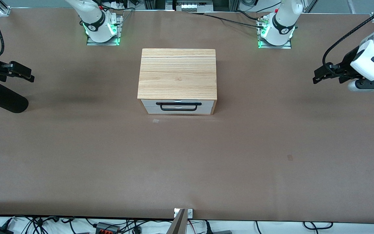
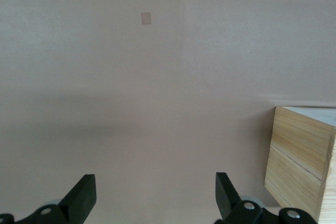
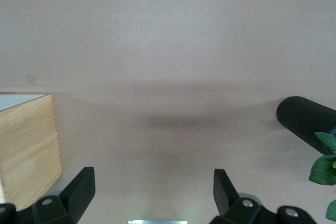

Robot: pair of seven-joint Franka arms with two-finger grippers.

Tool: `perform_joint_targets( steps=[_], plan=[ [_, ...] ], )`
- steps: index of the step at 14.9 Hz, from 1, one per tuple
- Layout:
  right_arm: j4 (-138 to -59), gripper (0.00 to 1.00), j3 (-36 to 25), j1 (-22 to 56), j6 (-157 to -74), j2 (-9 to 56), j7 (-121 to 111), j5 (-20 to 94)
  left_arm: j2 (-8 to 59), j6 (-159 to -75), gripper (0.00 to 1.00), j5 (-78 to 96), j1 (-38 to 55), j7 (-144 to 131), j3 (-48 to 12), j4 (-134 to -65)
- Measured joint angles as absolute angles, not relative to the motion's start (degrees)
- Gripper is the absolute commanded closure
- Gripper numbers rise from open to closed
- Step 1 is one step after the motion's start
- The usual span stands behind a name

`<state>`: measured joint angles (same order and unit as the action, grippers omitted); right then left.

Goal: Pull top drawer with both arms simultaneously

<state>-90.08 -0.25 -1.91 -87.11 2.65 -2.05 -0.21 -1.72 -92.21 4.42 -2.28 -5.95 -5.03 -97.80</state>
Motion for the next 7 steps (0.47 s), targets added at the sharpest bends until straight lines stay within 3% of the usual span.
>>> perform_joint_targets(
  steps=[7],
  plan=[
    [-90.08, 0.00, -0.25, -1.91, -86.98, 2.64, -2.05, -0.22, 0.91, -91.49, 0.00, 4.46, -2.27, -5.83, -5.79, -96.02]
  ],
)
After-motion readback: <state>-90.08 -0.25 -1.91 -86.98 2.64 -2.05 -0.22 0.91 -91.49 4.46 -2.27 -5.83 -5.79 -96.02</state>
